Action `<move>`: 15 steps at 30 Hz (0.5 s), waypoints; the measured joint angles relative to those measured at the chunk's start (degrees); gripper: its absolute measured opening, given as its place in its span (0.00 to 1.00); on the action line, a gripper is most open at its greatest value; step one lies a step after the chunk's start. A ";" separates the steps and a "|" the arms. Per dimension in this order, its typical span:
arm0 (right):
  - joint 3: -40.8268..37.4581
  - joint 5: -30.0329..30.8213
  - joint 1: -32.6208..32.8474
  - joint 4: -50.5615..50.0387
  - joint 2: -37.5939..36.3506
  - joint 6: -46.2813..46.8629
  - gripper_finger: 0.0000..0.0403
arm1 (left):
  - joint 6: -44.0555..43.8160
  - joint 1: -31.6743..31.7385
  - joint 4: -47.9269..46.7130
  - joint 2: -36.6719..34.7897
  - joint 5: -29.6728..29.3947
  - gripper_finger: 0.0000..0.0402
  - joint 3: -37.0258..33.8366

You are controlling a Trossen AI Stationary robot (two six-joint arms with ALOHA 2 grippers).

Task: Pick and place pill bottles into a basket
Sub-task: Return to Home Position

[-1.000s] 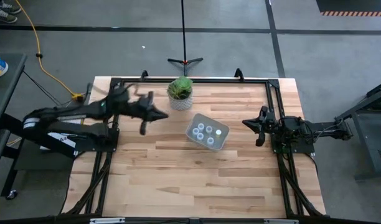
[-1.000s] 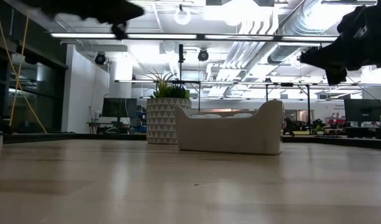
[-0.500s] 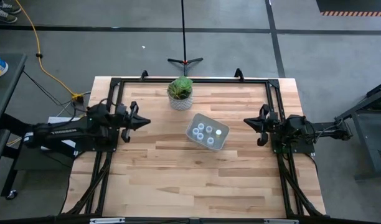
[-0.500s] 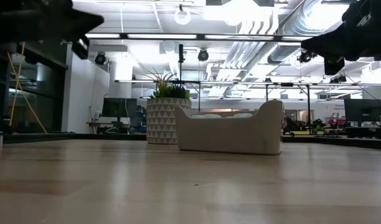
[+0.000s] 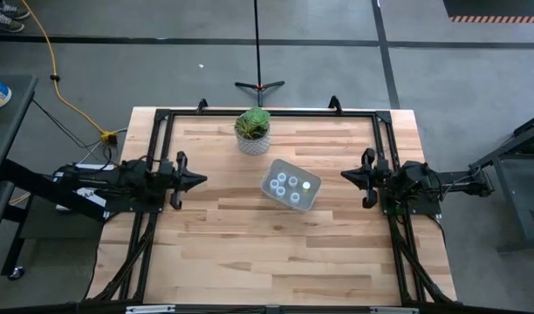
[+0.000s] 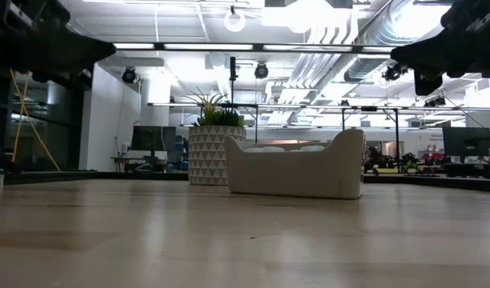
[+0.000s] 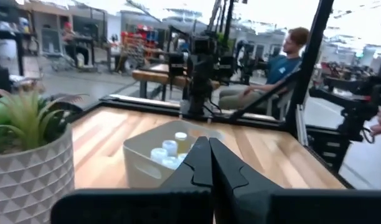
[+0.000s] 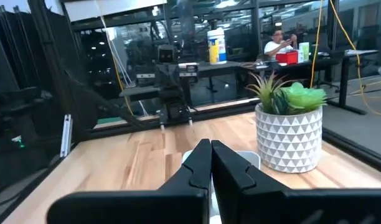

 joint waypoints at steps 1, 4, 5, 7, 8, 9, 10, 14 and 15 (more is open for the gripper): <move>0.00 -0.01 -0.01 -0.02 0.00 -0.61 0.00 | 0.29 -0.55 0.82 -0.51 -1.02 0.05 -1.13; 0.05 0.02 -0.01 -0.79 0.07 -3.01 0.00 | 0.48 -1.48 0.58 0.02 -2.09 0.05 -2.14; 0.09 0.00 -0.01 -1.12 0.13 -3.32 0.00 | -0.04 -1.42 0.22 0.07 -2.13 0.05 -2.14; 0.09 -0.04 -0.01 -2.69 0.07 -3.33 0.00 | -0.36 -1.39 0.41 -0.08 -1.40 0.05 -2.14; 0.09 -0.04 -0.01 -3.42 0.14 -2.95 0.00 | -0.46 -1.39 0.20 -0.15 -1.26 0.05 -2.14; 0.09 0.02 -0.01 -4.18 0.15 -2.57 0.00 | -0.56 -1.39 0.59 -0.11 -1.32 0.05 -2.14; 0.09 0.10 -0.01 -4.70 0.15 -2.32 0.00 | -1.01 -1.37 1.13 -0.08 -1.46 0.06 -2.14; 0.09 0.14 -0.01 -5.73 0.15 -2.72 0.01 | -3.17 -1.37 0.87 -0.11 -2.54 0.13 -2.14; 0.09 0.14 -0.01 -5.71 0.15 -2.74 0.01 | -3.23 -1.37 0.77 -0.09 -2.55 0.15 -2.16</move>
